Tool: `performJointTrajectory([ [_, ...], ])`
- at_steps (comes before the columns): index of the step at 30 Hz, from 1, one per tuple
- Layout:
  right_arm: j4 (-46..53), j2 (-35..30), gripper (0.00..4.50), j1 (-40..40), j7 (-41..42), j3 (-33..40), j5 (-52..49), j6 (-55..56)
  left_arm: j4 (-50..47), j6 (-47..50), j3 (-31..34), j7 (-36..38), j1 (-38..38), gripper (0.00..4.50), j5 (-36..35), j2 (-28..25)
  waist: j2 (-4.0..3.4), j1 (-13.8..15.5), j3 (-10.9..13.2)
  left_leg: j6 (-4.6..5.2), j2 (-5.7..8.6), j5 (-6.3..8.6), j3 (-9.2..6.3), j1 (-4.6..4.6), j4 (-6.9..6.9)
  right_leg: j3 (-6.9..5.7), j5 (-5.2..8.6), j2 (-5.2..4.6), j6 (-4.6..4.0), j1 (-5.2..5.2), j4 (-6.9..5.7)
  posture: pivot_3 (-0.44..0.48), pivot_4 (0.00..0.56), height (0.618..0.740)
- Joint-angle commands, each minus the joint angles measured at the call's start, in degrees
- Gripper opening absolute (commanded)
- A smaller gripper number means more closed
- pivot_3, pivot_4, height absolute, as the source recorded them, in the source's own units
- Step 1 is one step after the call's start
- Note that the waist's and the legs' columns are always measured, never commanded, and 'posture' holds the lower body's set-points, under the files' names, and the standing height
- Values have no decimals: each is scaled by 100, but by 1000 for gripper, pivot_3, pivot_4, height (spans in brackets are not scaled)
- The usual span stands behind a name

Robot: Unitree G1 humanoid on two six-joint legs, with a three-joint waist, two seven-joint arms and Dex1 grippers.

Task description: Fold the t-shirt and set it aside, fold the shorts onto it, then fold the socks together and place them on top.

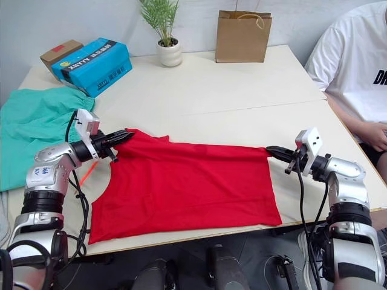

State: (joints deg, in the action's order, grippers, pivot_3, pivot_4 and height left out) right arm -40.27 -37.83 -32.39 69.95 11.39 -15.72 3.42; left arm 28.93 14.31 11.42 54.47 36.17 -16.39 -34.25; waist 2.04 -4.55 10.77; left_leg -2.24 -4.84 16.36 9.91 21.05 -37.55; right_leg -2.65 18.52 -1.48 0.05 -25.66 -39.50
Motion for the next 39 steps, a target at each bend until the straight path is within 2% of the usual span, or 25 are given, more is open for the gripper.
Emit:
performJointTrajectory([
  [1, 255, 34, 0, 82, -383, -47, 87, -51, -327, -66, -21, -42, -189, 21, 6, -98, 0, -5, 0, 0, 0, 0, 0, -1, 1, 0, 0, 0, 0, 0, 0, 0, 150, 740],
  [4, 263, 102, 0, 97, -673, -77, 141, -112, -389, -119, -151, -93, -343, 21, 134, -129, 0, -7, 0, 0, 0, 0, 0, 0, -1, 1, 0, 0, 0, 0, -1, 0, 150, 740],
  [11, 263, 182, 0, 70, -795, -183, 121, -1, -438, -115, -192, -148, -422, 21, 118, -111, -1, -16, 1, 6, 9, -6, -37, 6, 3, -27, 0, -9, 0, 21, 7, 0, 150, 740],
  [16, 316, 193, 0, 110, -777, -220, 133, 22, -495, -83, -197, -179, -470, 21, 108, -136, -12, 8, 8, 24, 163, -159, -407, 21, 136, -399, 1, -186, 3, 199, 118, 0, 150, 740],
  [22, 378, 57, 0, 254, -562, -255, 125, 107, -641, 74, -242, -89, -612, 21, 81, -253, -16, 317, 9, 73, 160, -131, -386, 16, 133, -373, -12, -183, 9, 201, 138, 0, 150, 740],
  [36, 157, 35, 0, 367, -752, -300, 269, 285, -349, -310, -383, -89, -377, 21, 210, -217, -17, 290, 9, 73, 157, -125, -366, 13, 138, -364, -17, -182, 17, 202, 156, 0, 150, 740],
  [38, 173, 63, 0, 377, -751, -313, 259, 274, -332, -318, -401, -80, -366, 21, 218, -224, -14, 338, 8, 53, 124, -115, -301, 1, 123, -312, -24, -151, 8, 176, 154, 0, 150, 740],
  [39, 172, 73, 0, 377, -749, -311, 248, 283, -321, -323, -407, -79, -357, 21, 222, -225, -7, 389, 4, 29, 85, -95, -238, -1, 97, -242, -34, -101, 4, 145, 149, 0, 150, 740],
])
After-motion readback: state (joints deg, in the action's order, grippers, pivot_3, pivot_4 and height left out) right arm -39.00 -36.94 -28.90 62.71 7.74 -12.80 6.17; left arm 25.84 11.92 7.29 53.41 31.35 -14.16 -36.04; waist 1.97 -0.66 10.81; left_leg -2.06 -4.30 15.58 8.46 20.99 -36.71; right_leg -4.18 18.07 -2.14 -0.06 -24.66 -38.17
